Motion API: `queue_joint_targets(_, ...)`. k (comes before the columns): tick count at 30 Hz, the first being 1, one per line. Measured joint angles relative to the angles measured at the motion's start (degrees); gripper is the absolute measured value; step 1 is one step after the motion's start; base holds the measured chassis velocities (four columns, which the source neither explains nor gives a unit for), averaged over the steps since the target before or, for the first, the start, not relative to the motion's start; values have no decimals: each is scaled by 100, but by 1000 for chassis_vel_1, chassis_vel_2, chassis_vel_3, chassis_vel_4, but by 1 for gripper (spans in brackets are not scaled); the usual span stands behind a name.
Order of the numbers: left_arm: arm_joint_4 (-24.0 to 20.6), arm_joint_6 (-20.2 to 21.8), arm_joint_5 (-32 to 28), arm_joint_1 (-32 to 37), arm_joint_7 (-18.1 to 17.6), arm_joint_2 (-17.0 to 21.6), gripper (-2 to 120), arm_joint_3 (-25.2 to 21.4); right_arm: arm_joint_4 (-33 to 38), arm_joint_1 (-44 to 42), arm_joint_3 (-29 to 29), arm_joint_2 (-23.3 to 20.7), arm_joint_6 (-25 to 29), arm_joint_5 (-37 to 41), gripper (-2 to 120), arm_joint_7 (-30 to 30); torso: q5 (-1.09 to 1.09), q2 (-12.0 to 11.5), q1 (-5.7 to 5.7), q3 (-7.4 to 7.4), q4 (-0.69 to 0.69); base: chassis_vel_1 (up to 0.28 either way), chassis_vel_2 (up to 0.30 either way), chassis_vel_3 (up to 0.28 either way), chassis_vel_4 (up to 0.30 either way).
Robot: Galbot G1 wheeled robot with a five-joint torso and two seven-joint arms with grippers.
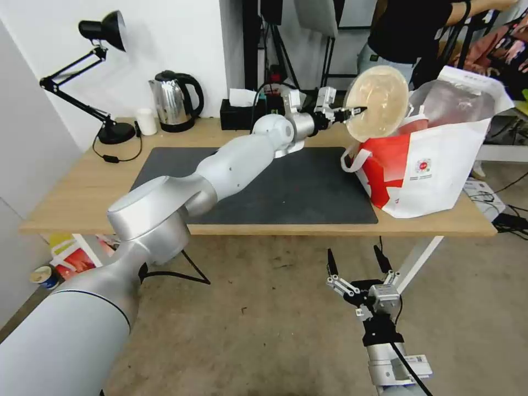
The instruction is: Pick up the trash from the table and place it into the takeout bag.
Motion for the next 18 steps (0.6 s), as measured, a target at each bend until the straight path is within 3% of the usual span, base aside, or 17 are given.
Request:
queue_joint_targets(4, 63, 363, 473, -11, 301, 0, 2, 27, 0, 0, 0, 0, 0, 0, 100, 0, 0, 0, 0, 0, 0, 0, 0, 0, 0)
queue_joint_targets(6, 147, 506, 780, -26, 642, 3, 2, 63, 0, 0, 0, 0, 0, 0, 100, 0, 0, 0, 0, 0, 0, 0, 0, 0, 0)
queue_joint_targets(18, 258, 638, 1063, -206, 1206, 5, 2, 129, 0, 0, 0, 0, 0, 0, 100, 0, 0, 0, 0, 0, -1, 0, 0, 0, 0)
